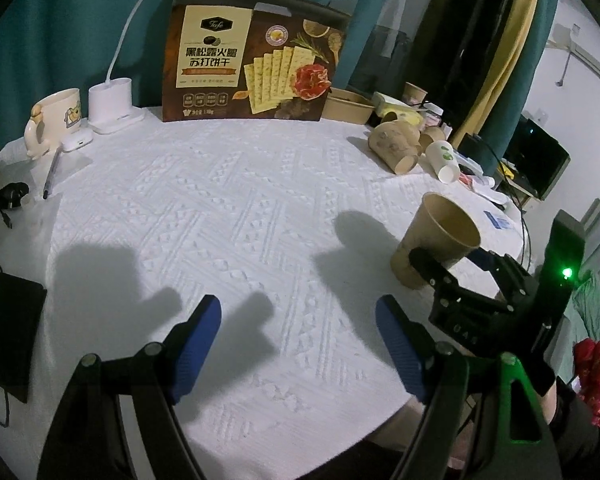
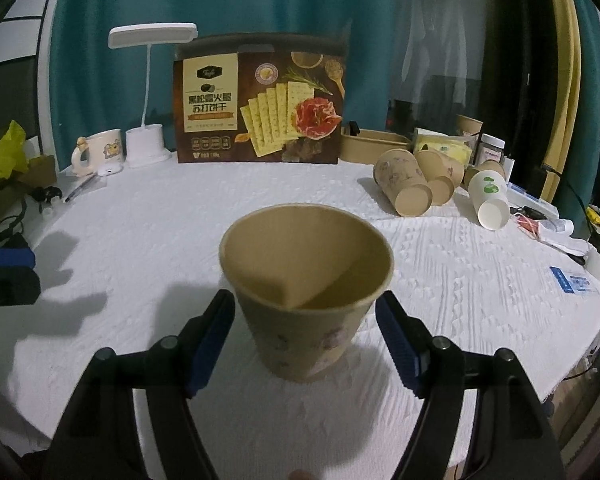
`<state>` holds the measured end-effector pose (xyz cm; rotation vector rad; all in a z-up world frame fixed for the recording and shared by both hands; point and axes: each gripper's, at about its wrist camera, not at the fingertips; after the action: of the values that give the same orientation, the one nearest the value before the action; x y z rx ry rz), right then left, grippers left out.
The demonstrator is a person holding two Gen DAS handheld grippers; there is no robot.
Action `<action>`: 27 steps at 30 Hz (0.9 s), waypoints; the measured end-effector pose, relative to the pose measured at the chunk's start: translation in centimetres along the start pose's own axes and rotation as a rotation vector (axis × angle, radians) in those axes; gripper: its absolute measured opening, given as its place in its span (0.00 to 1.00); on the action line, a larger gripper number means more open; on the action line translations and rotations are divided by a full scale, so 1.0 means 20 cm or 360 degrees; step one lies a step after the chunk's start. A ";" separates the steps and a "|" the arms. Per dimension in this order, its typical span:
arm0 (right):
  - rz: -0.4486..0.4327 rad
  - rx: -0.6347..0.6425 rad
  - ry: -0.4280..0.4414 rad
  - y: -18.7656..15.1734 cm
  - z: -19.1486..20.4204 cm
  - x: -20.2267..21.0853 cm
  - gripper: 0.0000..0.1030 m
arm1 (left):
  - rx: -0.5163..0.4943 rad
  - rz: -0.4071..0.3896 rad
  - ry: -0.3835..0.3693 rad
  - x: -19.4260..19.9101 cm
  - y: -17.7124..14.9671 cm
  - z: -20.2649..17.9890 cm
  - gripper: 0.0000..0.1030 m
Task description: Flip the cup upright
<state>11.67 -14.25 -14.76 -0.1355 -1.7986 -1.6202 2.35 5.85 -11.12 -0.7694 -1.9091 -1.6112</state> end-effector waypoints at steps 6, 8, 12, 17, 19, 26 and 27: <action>0.0059 -0.0042 0.0037 -0.05 -0.02 0.10 0.70 | -0.0038 0.0019 0.0025 0.00 -0.02 -0.03 0.77; 0.0075 -0.0062 0.0044 -0.06 -0.04 0.15 0.70 | -0.0052 0.0019 0.0029 0.00 -0.03 -0.04 0.77; 0.0089 -0.0097 0.0021 -0.09 -0.07 0.23 0.70 | -0.0082 -0.0001 0.0050 0.01 -0.03 -0.07 0.77; 0.0098 -0.0189 -0.0023 -0.10 -0.14 0.35 0.70 | -0.0119 -0.0082 0.0081 0.05 -0.01 -0.10 0.77; 0.0099 -0.0222 -0.0049 -0.10 -0.17 0.39 0.70 | -0.0148 -0.0107 0.0083 0.06 0.01 -0.12 0.77; 0.0074 -0.0286 -0.0104 -0.05 -0.24 0.50 0.70 | -0.0316 -0.0213 0.0111 0.12 0.06 -0.24 0.77; 0.0069 -0.0293 -0.0106 -0.03 -0.25 0.52 0.70 | -0.0344 -0.0234 0.0112 0.13 0.08 -0.26 0.77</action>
<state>5.69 -22.69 -9.75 -0.3136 -1.6807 -1.7671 1.80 1.12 -7.38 -0.6594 -1.7978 -1.9325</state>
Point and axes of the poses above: each gripper's, at about its wrist camera, not at the fingertips, and x roughly against the way its jaws point, z to its left, y to its top, and after that the axes turned 8 degrees about -x, right-handed
